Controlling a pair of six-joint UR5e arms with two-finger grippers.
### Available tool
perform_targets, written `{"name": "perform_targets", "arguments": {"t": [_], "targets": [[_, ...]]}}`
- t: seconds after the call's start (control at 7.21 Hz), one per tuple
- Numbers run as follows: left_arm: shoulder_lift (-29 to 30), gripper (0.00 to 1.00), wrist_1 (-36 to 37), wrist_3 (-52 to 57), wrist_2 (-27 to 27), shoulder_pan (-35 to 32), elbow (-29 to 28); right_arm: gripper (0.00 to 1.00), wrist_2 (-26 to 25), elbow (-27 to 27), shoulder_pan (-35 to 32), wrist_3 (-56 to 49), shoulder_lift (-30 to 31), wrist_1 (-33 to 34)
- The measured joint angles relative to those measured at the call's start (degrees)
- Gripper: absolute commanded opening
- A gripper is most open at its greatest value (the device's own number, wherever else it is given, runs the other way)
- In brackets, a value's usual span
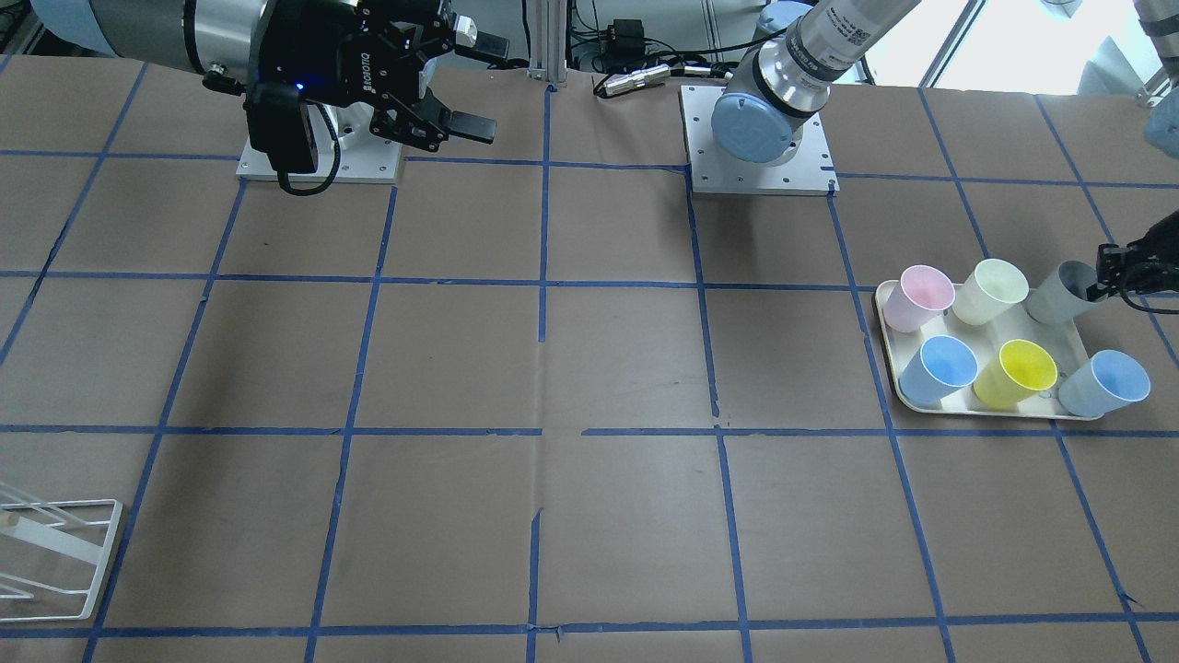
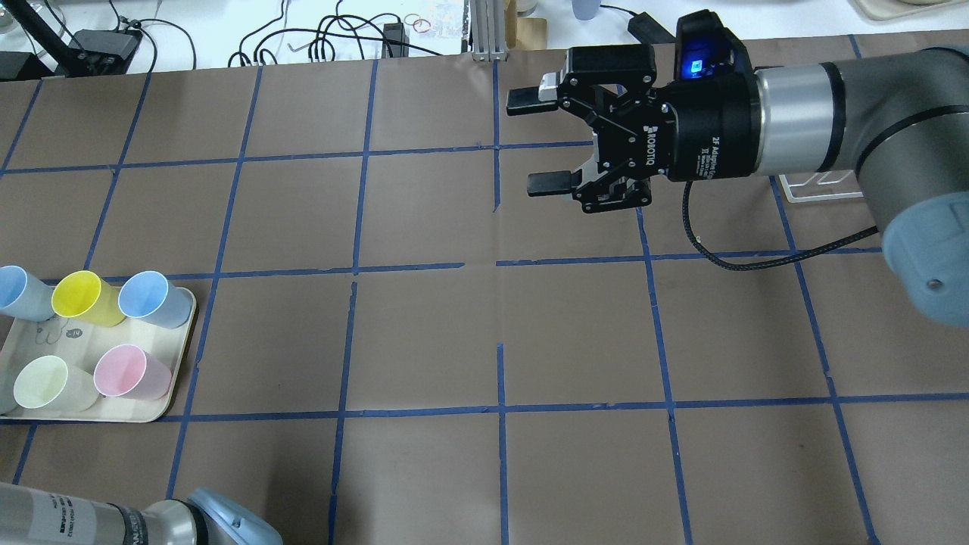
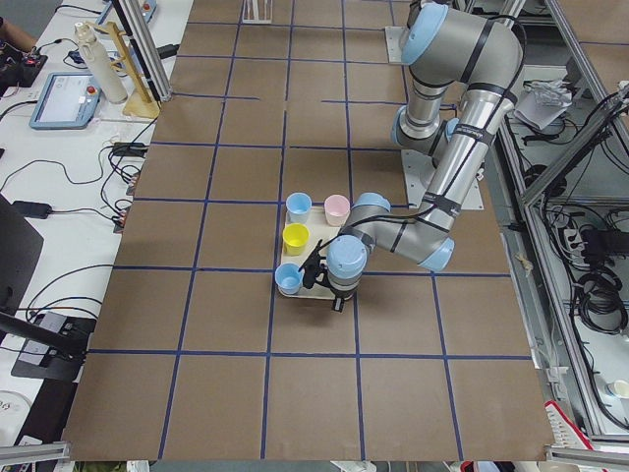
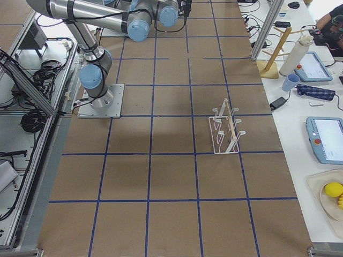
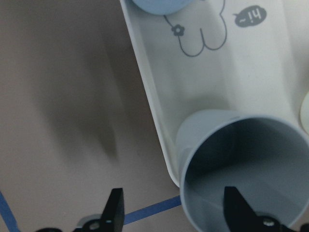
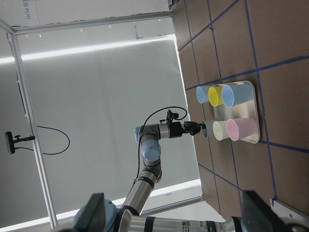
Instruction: Transfer IKEA cup to right arm and place on rack
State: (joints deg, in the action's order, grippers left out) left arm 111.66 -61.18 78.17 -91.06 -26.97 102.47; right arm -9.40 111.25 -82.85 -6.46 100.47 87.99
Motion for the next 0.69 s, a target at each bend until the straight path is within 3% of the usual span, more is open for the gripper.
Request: {"name": "perform_targets", "arguments": {"t": [0.42,0.69], "targets": [[-2.2,0.00,-2.9,0.1,0.4,-0.4,-1.7,1.00,3.0,0.7,0.1,-2.4,-0.3,-3.7],[-4.9,0.00,-13.4,0.2,1.7,-1.8,-8.0,1.00,3.5,0.6,0.2,-2.5,-0.3,-6.9]]}}
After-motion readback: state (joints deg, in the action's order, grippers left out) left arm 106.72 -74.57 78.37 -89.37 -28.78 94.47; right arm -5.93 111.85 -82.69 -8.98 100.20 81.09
